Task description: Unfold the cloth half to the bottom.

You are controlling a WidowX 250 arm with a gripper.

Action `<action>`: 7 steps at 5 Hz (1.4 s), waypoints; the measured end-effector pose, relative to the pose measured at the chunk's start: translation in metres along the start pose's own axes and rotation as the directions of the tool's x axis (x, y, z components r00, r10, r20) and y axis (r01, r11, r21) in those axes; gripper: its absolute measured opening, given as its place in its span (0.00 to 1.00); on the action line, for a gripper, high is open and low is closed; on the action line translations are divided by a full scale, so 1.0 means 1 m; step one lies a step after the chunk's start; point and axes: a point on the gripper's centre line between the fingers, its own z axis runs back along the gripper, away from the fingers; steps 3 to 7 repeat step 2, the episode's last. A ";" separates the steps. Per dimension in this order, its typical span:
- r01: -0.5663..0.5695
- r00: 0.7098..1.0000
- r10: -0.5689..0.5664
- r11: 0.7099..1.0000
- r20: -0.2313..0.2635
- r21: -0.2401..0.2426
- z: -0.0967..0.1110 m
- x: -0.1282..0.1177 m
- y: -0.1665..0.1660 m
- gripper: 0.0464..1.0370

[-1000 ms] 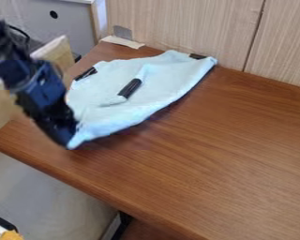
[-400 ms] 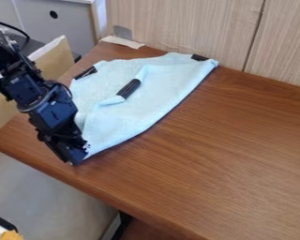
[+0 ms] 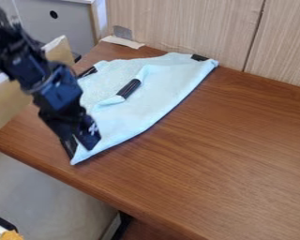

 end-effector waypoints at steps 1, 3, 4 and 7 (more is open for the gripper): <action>0.042 0.999 -0.042 0.998 -0.004 0.040 0.020 0.014 -0.005 0.97; 0.130 0.991 -0.131 0.991 0.021 0.044 0.040 0.028 -0.013 0.96; 0.130 0.991 -0.131 0.991 0.021 0.044 0.040 0.028 -0.013 0.96; 0.130 0.991 -0.131 0.991 0.021 0.044 0.040 0.028 -0.013 0.96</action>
